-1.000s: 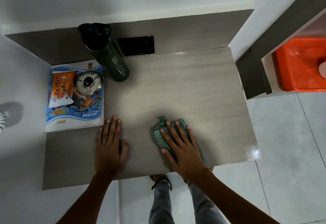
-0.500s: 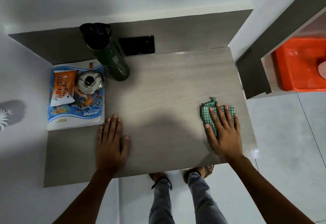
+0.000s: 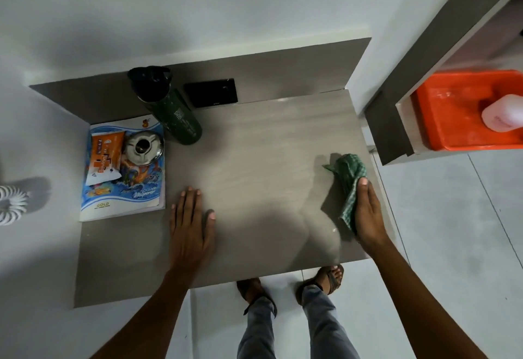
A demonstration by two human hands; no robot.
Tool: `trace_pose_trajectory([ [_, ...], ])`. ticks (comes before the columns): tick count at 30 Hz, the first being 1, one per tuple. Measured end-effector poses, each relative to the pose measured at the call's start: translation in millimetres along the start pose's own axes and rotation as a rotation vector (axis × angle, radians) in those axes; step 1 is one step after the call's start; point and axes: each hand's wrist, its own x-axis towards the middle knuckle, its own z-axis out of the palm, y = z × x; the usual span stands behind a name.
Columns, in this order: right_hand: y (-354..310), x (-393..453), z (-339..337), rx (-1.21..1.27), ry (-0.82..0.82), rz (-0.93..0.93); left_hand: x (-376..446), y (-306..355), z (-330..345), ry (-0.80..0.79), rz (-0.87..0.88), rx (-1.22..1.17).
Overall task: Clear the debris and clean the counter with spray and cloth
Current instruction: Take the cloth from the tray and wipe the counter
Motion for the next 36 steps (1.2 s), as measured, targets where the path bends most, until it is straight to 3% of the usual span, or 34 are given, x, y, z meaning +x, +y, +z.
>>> trace_pose_trajectory([
  [7, -29.5, 7.2, -50.7, 0.536, 0.042, 0.252, 29.3, 67.2, 22.5, 0.025, 0.092, -0.023],
  [11, -39.7, 10.1, -88.6, 0.732, 0.062, 0.236, 36.6, 116.2, 45.4, 0.026, 0.17, -0.026],
  [15, -56.0, 26.1, -138.9, 0.76, 0.111, 0.149, 37.3, 176.0, 73.4, -0.022, 0.258, -0.036],
  [25, -121.9, 128.4, -236.6, 0.376, 0.231, -0.103, 63.6, 286.1, 122.5, -0.07, 0.366, 0.022],
  [30, -134.8, 194.4, -262.6, 0.138, 0.308, -0.165, 61.6, 313.8, 142.9, -0.068, 0.4, 0.065],
  [36, -135.2, 257.2, -271.1, -0.307, 0.265, -0.245, 58.3, 323.8, 149.0, -0.111, 0.376, 0.239],
])
